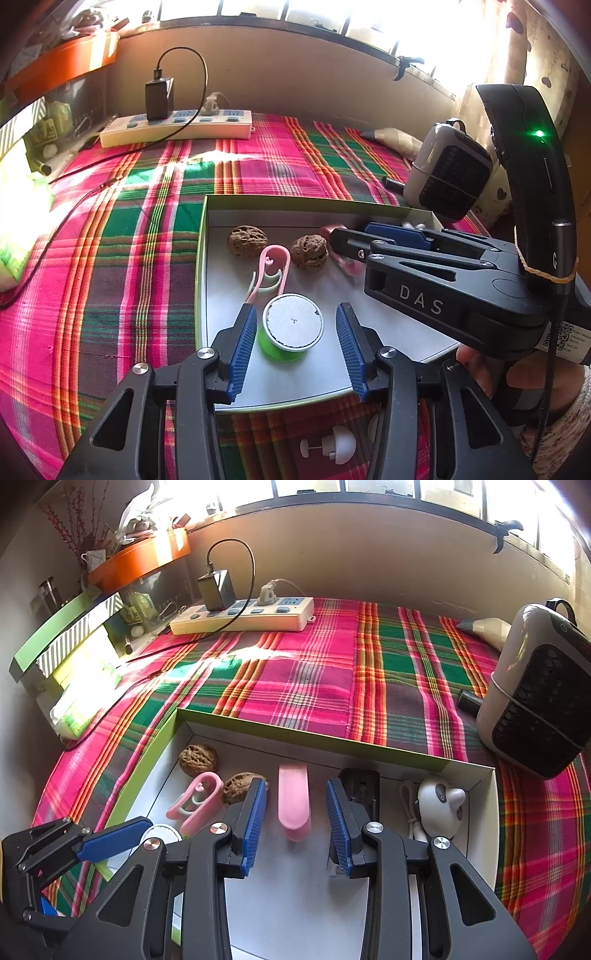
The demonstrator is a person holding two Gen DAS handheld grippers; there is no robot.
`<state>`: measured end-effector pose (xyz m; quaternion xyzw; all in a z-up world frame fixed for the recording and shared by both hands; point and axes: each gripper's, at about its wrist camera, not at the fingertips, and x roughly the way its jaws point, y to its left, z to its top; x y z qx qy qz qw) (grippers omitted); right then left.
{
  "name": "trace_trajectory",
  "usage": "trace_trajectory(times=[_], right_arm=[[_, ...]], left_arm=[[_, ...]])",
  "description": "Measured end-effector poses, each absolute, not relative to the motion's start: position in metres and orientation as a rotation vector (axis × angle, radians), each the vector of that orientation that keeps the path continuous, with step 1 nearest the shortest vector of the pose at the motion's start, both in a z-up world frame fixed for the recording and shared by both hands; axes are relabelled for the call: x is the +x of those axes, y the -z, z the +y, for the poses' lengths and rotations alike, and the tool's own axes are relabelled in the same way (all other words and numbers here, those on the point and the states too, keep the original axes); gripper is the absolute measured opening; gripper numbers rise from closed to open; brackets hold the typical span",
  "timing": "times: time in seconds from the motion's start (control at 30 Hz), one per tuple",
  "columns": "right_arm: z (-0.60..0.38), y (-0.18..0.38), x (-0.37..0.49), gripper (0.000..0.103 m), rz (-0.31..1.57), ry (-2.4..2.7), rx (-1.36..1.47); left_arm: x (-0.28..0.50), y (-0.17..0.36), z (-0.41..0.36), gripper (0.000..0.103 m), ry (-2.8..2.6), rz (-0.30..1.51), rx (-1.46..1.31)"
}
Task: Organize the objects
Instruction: 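Withdraw both grippers from the box toward the remaining loose items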
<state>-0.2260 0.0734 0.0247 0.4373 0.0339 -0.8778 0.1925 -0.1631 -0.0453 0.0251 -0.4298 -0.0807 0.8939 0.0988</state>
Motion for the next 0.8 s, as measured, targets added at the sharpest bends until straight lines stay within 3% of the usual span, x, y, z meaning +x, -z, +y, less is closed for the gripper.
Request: trace_trajectory(times=[0.8], right_arm=[[0.089,-0.04,-0.191,0.036,0.054,2.508,1.174]], left_arm=[[-0.133,-0.044,-0.05,0.043,-2.679,-0.231,-1.207]])
